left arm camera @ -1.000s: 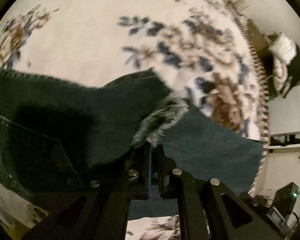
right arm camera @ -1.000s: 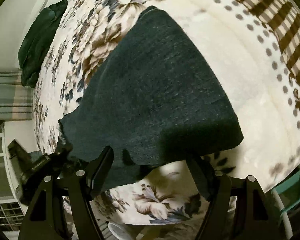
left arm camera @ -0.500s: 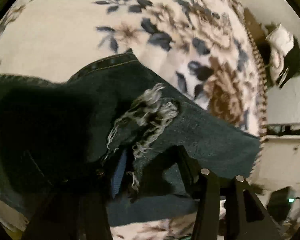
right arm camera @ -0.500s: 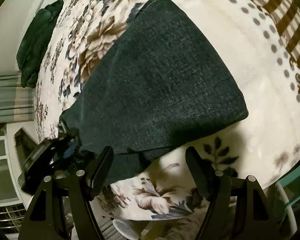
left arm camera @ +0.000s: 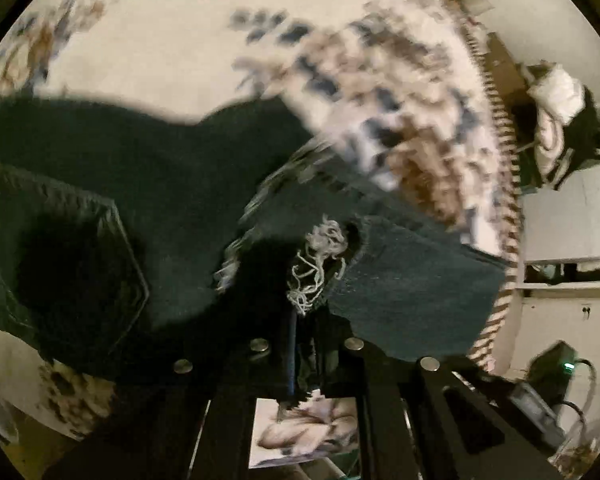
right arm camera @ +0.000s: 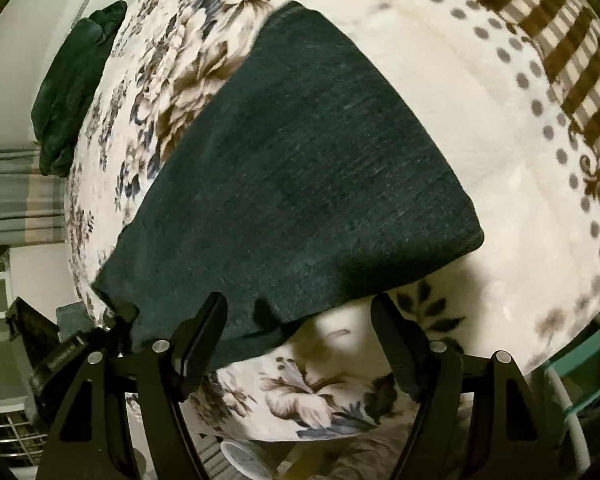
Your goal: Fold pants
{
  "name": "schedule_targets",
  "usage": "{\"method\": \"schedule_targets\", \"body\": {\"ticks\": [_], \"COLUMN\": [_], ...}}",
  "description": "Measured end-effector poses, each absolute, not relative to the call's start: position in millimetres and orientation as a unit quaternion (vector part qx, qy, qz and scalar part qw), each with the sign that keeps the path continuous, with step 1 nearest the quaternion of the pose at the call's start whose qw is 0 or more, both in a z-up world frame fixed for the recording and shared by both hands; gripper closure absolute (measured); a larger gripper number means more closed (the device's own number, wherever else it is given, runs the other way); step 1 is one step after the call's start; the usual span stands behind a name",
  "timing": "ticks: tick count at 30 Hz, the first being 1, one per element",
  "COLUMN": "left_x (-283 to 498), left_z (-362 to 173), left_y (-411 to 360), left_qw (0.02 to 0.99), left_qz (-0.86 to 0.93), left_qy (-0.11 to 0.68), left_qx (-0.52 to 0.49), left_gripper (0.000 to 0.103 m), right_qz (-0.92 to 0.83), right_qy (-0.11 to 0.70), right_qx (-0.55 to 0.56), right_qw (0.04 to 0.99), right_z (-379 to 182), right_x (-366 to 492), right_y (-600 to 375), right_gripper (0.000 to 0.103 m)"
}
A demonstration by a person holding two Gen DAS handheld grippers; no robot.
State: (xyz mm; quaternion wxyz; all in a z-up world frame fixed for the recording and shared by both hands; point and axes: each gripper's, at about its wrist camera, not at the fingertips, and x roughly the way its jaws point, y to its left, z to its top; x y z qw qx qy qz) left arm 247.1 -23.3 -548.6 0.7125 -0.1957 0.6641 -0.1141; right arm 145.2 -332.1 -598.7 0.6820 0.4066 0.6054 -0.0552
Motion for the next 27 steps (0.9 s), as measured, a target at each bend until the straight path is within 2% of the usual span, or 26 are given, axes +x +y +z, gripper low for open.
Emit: {"method": "schedule_targets", "body": {"ticks": [4, 5, 6, 8, 14, 16, 17, 18, 19, 27], "left_x": [254, 254, 252, 250, 259, 269, 271, 275, 277, 275], "left_z": [-582, -578, -571, -559, -549, -563, -567, -568, -568, -497], "left_y": [-21, -18, -14, -11, -26, -43, -45, -51, -59, -56], "left_qw": [0.672, 0.671, 0.674, 0.684, 0.714, 0.711, 0.711, 0.717, 0.727, 0.792], "left_qz": [-0.091, -0.092, -0.092, -0.096, -0.11, -0.13, -0.134, -0.142, -0.15, -0.18], "left_qy": [0.71, 0.709, 0.704, 0.694, 0.669, 0.676, 0.677, 0.671, 0.663, 0.573], "left_qx": [-0.187, -0.196, -0.204, -0.203, -0.173, -0.146, -0.134, -0.125, -0.101, -0.107], "left_gripper": [0.091, 0.084, 0.07, 0.061, 0.061, 0.062, 0.067, 0.088, 0.103, 0.102], "right_qz": [-0.057, -0.059, -0.059, -0.052, -0.028, -0.03, -0.032, -0.036, -0.04, -0.051], "right_qy": [0.615, 0.617, 0.618, 0.618, 0.623, 0.621, 0.62, 0.619, 0.62, 0.62], "right_qx": [0.386, 0.374, 0.369, 0.354, 0.332, 0.339, 0.34, 0.337, 0.333, 0.325], "right_qw": [0.685, 0.69, 0.692, 0.7, 0.708, 0.706, 0.706, 0.708, 0.709, 0.712], "right_z": [-594, -590, -589, -581, -578, -580, -581, -582, -583, -588], "right_x": [149, 150, 151, 154, 167, 169, 170, 172, 172, 174], "right_y": [-328, -326, -325, -320, -300, -297, -297, -297, -298, -306], "right_gripper": [0.026, 0.026, 0.026, 0.026, 0.026, 0.026, 0.026, 0.026, 0.026, 0.026]}}
